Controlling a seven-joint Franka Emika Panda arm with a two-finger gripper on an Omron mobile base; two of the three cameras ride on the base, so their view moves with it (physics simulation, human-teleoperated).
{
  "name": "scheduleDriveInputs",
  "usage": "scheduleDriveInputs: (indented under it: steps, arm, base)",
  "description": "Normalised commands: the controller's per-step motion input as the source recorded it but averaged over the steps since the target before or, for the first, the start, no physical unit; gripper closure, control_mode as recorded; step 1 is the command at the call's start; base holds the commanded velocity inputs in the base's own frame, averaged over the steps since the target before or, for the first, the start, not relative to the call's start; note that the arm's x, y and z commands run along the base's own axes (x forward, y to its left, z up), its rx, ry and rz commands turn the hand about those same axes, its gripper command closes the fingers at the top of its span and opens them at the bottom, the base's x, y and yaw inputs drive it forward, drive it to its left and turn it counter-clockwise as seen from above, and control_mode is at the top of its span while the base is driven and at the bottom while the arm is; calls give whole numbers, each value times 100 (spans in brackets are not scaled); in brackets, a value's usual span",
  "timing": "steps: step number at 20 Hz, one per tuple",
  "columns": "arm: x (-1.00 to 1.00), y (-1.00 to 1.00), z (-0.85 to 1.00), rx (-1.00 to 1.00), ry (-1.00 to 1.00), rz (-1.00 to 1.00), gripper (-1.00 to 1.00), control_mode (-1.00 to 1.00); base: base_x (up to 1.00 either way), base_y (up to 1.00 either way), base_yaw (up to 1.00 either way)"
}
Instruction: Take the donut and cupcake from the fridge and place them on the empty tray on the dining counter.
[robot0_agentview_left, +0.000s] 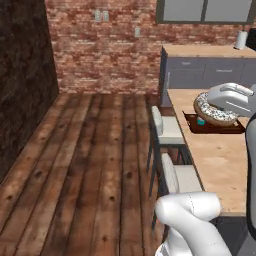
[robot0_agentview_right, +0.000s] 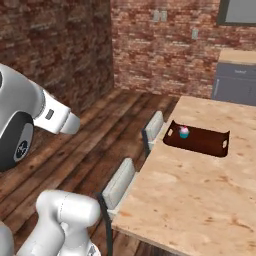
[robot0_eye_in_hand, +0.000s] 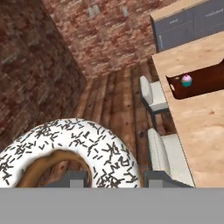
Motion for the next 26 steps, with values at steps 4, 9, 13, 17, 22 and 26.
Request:
scheduleDriveInputs:
  steps: [4, 9, 13, 17, 22, 26]
  arm:
    - [0, 0, 0, 0, 0, 0, 100, 100]
    - [0, 0, 0, 0, 0, 0, 100, 100]
    - [0, 0, 0, 0, 0, 0, 100, 100]
    - [0, 0, 0, 0, 0, 0, 100, 100]
    - [0, 0, 0, 0, 0, 0, 100, 100]
    - [0, 0, 0, 0, 0, 0, 100, 100]
  base:
    - [100, 100, -33]
    - [100, 100, -39]
    - [88, 80, -71]
    - [87, 83, -74]
    - [97, 100, -64]
    - [100, 100, -64]
